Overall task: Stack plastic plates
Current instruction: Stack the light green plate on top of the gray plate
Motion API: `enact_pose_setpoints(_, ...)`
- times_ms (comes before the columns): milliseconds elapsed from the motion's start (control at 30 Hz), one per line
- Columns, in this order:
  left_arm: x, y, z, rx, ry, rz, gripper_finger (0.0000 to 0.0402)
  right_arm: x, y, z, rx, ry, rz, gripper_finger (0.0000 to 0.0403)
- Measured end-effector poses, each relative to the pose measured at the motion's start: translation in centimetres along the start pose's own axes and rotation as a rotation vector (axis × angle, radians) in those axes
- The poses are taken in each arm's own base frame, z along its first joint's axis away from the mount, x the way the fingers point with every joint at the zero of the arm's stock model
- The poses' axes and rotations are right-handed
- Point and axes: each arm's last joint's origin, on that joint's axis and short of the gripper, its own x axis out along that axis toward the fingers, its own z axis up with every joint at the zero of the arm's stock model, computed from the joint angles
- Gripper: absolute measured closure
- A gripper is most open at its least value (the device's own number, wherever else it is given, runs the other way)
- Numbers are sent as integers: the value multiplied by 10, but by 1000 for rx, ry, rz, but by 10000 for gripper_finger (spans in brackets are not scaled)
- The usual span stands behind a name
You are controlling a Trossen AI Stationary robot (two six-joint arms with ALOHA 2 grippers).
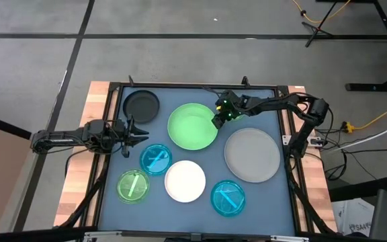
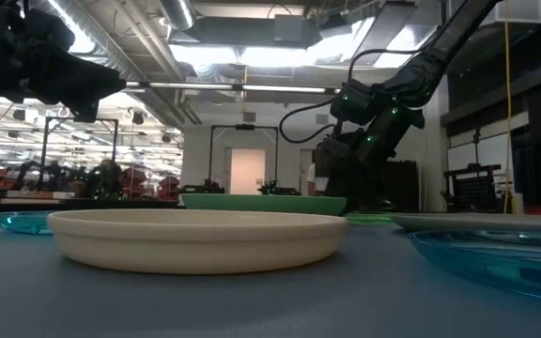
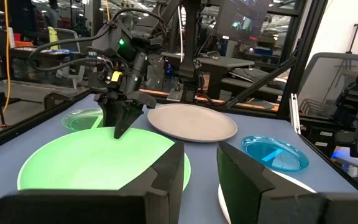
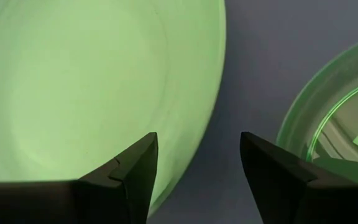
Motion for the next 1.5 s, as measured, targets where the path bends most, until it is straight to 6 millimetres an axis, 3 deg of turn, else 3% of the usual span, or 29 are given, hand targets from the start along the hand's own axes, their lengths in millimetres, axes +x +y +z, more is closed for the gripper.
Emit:
enact_pose_setpoints(967,0,0,0,0,0,0,313,0,1,2,-3,-15,6,395)
enact_pose_setpoints(1500,0,0,0,0,0,0,313,-1,3,6,14,-52,65,401)
